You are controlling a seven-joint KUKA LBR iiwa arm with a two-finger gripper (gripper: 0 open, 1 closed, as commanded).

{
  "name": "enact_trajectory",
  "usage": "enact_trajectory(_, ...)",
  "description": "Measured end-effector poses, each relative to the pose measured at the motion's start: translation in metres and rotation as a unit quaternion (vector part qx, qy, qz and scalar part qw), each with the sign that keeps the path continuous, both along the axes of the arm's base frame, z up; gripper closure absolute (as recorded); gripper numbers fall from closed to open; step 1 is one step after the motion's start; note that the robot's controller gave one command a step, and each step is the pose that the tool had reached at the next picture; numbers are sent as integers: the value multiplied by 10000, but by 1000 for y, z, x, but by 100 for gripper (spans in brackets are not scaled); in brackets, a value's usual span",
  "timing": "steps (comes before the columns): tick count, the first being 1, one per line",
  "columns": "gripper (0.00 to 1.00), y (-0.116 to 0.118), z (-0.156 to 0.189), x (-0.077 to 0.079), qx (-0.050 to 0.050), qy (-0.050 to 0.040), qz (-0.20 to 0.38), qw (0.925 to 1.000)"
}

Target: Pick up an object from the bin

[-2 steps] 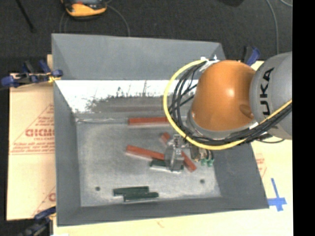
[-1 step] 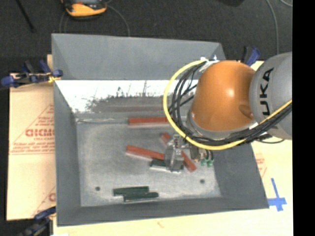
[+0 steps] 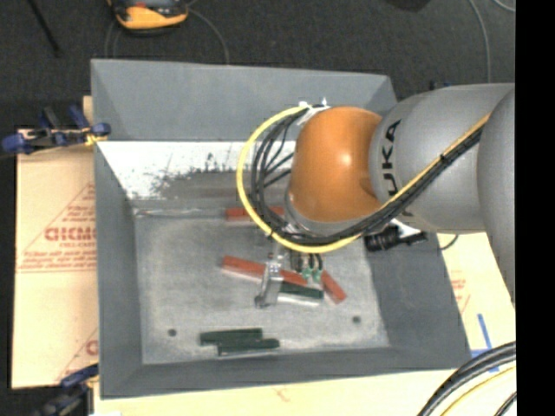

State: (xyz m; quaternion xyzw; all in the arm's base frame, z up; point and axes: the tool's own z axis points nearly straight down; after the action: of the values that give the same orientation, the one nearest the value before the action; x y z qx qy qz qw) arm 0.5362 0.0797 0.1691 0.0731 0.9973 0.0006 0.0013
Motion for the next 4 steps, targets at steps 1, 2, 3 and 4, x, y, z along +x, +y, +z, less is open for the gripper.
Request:
enact_trajectory(1,0,0,0,0,2,-5,-5,10000)
enact_trajectory(2,100,-3,-96,61,-4,-24,694,9976)
enact_trajectory(3,100,-3,-96,61,-3,-24,689,9976)
enact_trajectory(4,100,-11,-60,54,-5,42,691,9976)
